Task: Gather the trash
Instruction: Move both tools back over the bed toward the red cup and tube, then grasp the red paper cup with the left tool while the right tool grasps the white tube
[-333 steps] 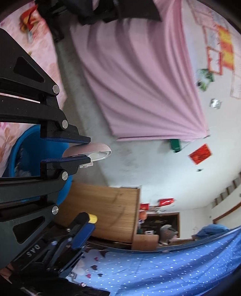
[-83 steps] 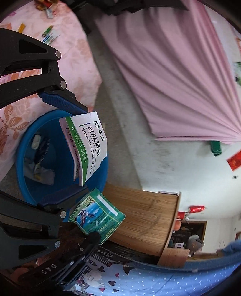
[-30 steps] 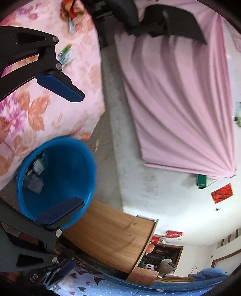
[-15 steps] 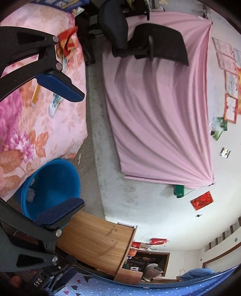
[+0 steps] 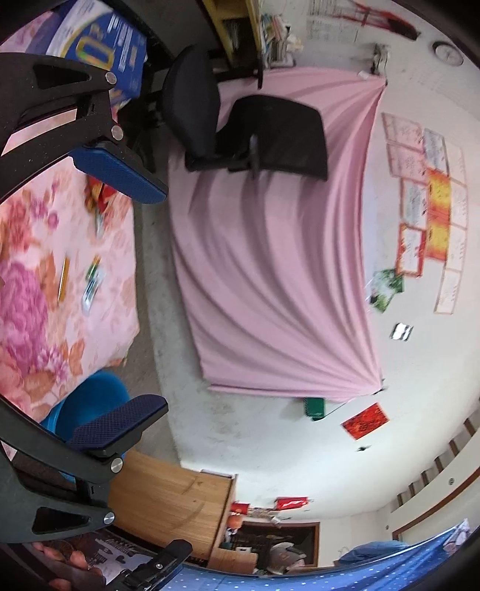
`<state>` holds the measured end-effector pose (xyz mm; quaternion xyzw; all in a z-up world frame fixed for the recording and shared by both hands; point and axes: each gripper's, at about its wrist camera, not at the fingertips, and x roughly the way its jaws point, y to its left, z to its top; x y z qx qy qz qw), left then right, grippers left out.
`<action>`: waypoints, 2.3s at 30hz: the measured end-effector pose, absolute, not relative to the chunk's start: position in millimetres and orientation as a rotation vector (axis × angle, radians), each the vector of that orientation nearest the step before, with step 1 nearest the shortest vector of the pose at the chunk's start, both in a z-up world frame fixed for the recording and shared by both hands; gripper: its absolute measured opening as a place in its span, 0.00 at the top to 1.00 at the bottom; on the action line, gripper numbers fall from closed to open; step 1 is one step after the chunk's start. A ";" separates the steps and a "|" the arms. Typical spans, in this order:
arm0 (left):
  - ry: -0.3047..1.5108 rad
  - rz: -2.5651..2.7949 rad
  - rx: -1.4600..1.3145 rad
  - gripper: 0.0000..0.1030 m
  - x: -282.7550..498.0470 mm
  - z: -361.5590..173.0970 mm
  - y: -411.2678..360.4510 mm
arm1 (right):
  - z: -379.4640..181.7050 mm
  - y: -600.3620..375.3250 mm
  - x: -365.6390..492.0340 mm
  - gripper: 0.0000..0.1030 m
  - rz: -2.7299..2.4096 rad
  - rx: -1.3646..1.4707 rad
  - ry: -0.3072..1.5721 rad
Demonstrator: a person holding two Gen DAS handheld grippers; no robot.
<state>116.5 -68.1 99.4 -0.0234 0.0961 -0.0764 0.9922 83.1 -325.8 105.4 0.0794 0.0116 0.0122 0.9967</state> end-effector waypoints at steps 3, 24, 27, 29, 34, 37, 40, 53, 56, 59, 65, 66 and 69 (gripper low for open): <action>0.155 -0.134 -0.048 0.02 101.7 103.6 -47.8 | 113.0 -305.8 74.8 0.00 0.045 0.142 -0.010; 0.140 0.009 -0.086 0.02 58.3 61.5 47.8 | 92.0 -197.7 64.6 0.00 0.147 -0.001 -0.057; 0.174 0.010 -0.063 0.02 65.5 54.6 48.0 | 84.8 -187.1 79.5 0.00 0.171 -0.021 0.003; 0.204 -0.006 -0.066 0.02 72.1 49.8 48.1 | 79.7 -186.0 90.5 0.00 0.188 -0.029 0.055; 0.314 -0.084 -0.119 0.02 95.6 41.5 46.7 | 69.9 -193.9 120.0 0.00 0.251 -0.052 0.184; 0.345 -0.108 -0.130 0.02 109.5 42.0 42.5 | 63.6 -200.6 132.7 0.00 0.260 -0.070 0.221; 0.365 -0.112 -0.092 0.02 125.9 46.7 35.1 | 58.4 -205.4 152.2 0.00 0.285 -0.062 0.266; 0.526 -0.079 -0.087 0.02 204.0 15.5 33.4 | 21.9 -190.2 253.3 0.00 0.336 -0.103 0.538; 0.566 -0.068 -0.136 0.03 218.3 9.3 35.5 | 6.6 -184.7 273.6 0.00 0.336 -0.112 0.616; 0.616 -0.039 -0.074 0.20 233.5 2.7 25.8 | -11.6 -181.8 292.6 0.03 0.344 -0.089 0.705; 0.697 0.018 -0.103 0.35 246.7 -24.4 39.0 | -27.3 -170.0 320.3 0.13 0.400 -0.082 0.825; 0.707 0.031 -0.113 0.35 248.6 -26.7 41.0 | -29.4 -165.3 324.6 0.13 0.419 -0.089 0.841; 0.737 0.047 -0.144 0.35 253.7 -32.3 50.6 | -37.0 -150.9 335.8 0.13 0.454 -0.128 0.880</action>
